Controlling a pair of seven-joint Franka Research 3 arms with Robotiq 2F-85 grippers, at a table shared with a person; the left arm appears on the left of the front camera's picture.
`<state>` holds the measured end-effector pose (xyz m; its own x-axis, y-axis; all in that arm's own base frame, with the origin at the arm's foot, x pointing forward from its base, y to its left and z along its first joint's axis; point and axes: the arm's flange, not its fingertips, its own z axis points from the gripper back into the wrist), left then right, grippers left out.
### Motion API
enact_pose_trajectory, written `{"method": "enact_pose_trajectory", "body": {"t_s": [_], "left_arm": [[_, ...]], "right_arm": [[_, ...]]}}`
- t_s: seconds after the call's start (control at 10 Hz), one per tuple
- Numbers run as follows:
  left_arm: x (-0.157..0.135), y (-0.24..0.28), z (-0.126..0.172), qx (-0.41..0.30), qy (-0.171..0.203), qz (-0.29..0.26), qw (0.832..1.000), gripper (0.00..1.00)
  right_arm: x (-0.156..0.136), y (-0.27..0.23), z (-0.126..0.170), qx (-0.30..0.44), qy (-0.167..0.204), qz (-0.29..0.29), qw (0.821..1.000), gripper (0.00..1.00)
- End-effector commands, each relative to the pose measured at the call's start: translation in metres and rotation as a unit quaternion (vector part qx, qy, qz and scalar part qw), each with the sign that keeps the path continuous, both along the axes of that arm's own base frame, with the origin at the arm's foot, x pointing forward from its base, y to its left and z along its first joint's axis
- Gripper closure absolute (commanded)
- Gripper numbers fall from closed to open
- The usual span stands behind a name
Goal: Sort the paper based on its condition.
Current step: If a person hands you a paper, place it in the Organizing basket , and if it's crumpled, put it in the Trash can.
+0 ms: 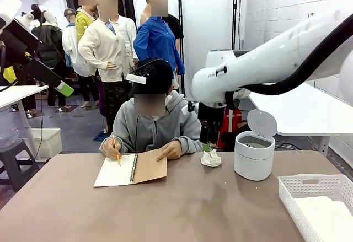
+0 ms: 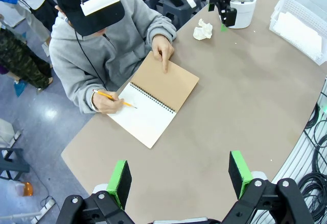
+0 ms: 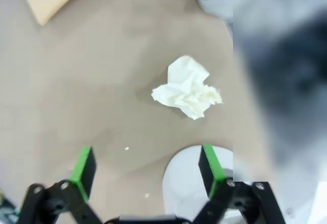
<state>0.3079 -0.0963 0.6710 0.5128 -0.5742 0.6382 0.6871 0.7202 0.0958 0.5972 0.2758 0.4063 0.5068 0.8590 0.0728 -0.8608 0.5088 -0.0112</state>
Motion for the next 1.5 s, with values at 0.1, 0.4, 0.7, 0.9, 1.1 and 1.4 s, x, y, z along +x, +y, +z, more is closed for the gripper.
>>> {"method": "enact_pose_trajectory", "body": {"t_s": [0.1,0.4,0.7,0.9,1.1,1.4], "left_arm": [[0.000,0.001,0.000,-0.004,0.001,-0.002,1.000,0.00],[0.000,0.001,0.000,-0.004,0.001,-0.002,1.000,0.00],[0.000,0.001,0.000,-0.004,0.001,-0.002,1.000,0.00],[0.000,0.001,0.000,-0.004,0.001,-0.002,1.000,0.00],[0.000,0.001,0.000,-0.004,0.001,-0.002,1.000,0.00],[0.000,0.001,0.000,-0.004,0.001,-0.002,1.000,0.00]], "right_arm": [[0.013,0.012,-0.027,-0.052,0.007,0.003,0.999,0.00],[0.016,0.023,-0.064,-0.077,-0.010,-0.001,0.997,0.00],[0.025,0.029,-0.085,-0.083,-0.037,-0.013,0.996,0.00],[0.028,0.028,-0.091,-0.086,-0.045,-0.016,0.995,0.00],[0.031,0.027,-0.098,-0.080,-0.052,-0.004,0.995,0.08],[0.031,0.026,-0.098,-0.085,-0.048,-0.006,0.995,0.68]]}}
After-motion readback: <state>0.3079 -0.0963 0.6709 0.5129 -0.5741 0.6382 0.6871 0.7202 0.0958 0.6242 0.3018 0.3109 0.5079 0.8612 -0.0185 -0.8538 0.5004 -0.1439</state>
